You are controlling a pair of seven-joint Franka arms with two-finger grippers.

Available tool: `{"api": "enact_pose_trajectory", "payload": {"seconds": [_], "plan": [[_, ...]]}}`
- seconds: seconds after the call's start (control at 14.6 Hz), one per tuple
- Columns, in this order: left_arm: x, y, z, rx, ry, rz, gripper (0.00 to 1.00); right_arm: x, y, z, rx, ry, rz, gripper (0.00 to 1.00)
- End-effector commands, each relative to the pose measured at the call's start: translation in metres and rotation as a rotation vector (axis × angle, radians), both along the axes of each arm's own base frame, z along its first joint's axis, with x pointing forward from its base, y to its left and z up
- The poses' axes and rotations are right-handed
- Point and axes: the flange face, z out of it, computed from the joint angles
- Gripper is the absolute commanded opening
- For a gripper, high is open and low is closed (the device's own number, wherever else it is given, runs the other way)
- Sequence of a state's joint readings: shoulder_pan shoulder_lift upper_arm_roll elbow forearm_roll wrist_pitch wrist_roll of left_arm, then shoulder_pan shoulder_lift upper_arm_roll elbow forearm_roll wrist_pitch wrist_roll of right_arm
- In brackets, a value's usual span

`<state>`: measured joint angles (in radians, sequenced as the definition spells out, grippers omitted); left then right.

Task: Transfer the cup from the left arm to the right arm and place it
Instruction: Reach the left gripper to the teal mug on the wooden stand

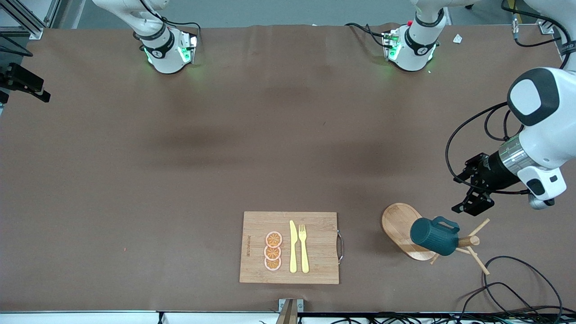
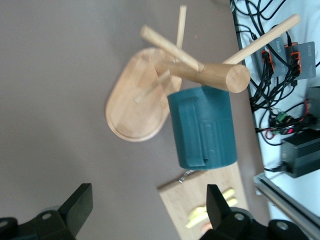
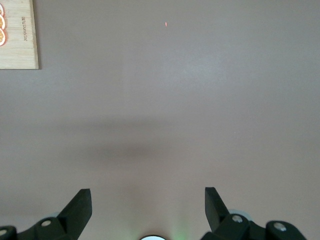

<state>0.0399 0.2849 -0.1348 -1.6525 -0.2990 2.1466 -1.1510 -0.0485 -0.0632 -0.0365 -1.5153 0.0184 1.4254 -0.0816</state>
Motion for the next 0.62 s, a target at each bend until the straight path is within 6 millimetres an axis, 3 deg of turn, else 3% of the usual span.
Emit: {"api": "enact_pose_trajectory", "payload": {"seconds": [0.0, 0.27, 0.55], "plan": [[0.009, 0.01, -0.014, -0.085, 0.001, 0.08, 1.0, 0.0, -0.003, 0.001, 0.012, 0.002, 0.005, 1.0], [0.023, 0.01, -0.039, -0.109, -0.018, 0.12, 1.0, 0.0, -0.003, 0.0, 0.012, 0.004, 0.005, 1.0], [0.038, 0.012, -0.049, -0.118, -0.025, 0.126, 1.0, 0.0, -0.003, 0.001, 0.012, 0.002, 0.005, 1.0]]}}
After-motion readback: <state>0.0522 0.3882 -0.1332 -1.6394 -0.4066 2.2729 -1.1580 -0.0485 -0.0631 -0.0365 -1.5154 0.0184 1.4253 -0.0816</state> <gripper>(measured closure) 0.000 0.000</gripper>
